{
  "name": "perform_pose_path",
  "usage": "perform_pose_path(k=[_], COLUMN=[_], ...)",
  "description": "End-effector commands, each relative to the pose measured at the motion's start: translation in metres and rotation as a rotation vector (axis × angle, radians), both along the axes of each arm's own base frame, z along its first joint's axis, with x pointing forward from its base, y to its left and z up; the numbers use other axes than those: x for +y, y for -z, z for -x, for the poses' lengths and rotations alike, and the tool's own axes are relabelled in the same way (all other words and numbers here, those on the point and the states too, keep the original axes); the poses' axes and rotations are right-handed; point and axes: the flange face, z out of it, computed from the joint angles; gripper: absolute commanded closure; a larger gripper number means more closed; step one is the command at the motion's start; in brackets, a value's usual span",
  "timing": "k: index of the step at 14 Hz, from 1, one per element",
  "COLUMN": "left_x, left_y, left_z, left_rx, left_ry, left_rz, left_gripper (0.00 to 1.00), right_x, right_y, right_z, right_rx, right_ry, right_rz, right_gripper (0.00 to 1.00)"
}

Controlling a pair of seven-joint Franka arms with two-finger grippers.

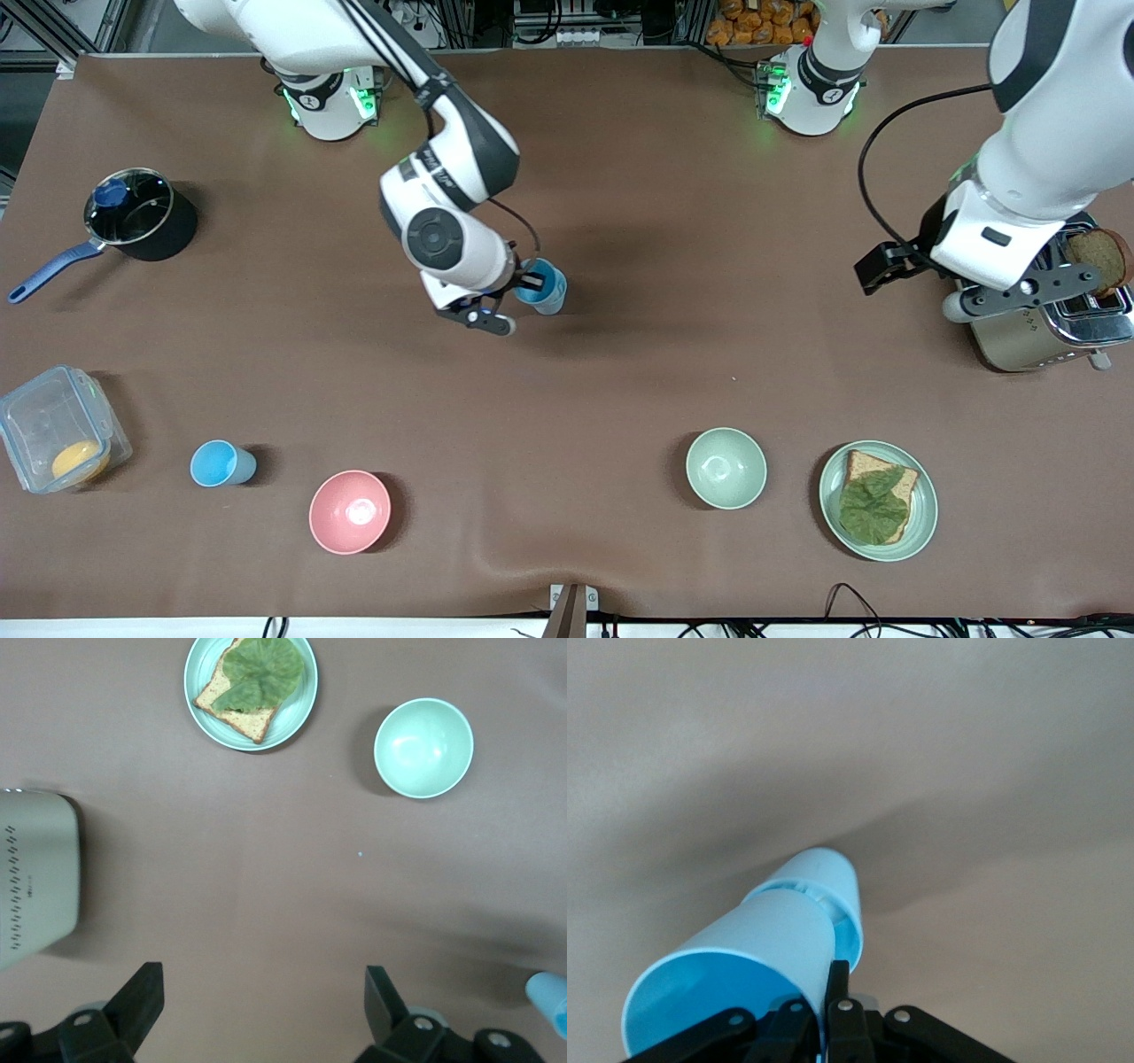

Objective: Stack blue cups with both arms

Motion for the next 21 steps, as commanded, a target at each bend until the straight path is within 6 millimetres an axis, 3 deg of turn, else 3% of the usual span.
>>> perform_pose_path(k=[1, 2, 4, 6, 8, 10, 12, 14, 17, 21], left_x=[0.027, 0.034, 0.045, 0.044, 0.038, 0.033, 0.03, 0.026, 0.026, 0.031], left_y=[-0.01, -0.012, -0.012, -0.014, -0.016, -0.021, -0.024, -0.029, -0.031, -0.032], left_z=[0.022, 0.024, 0.026, 0.026, 0.027, 0.026, 0.028, 0.03, 0.03, 0.03], left_rx=[0.001, 0.001, 0.0, 0.0, -0.003, -0.013, -0.017, -0.027, -0.028, -0.027], left_ry=[0.048, 0.041, 0.02, 0.019, 0.027, 0.036, 0.037, 0.042, 0.049, 0.055], left_rz=[-0.023, -0.017, -0.01, 0.009, 0.01, 0.008, 0.011, 0.019, 0.028, 0.027], left_gripper=[0.0, 0.0, 0.0, 0.0, 0.0, 0.0, 0.0, 0.0, 0.0, 0.0], right_x=[0.012, 0.006, -0.007, -0.047, -0.122, -0.201, -0.266, -0.328, -0.39, -0.417], right_y=[0.005, 0.005, -0.004, -0.021, -0.041, -0.049, -0.048, -0.061, -0.125, -0.21], right_z=[0.009, 0.005, -0.003, -0.023, -0.056, -0.076, -0.076, -0.067, -0.055, -0.048], right_rx=[0.017, 0.02, 0.023, 0.057, 0.079, 0.059, 0.019, -0.047, -0.135, -0.221], right_ry=[0.045, 0.064, 0.059, 0.031, -0.05, -0.132, -0.228, -0.296, -0.334, -0.493], right_rz=[0.013, 0.017, 0.025, 0.033, -0.002, 0.001, 0.086, 0.073, 0.07, 0.059], right_gripper=[0.65, 0.01, 0.0, 0.0, 0.0, 0.0, 0.0, 0.0, 0.0, 0.0])
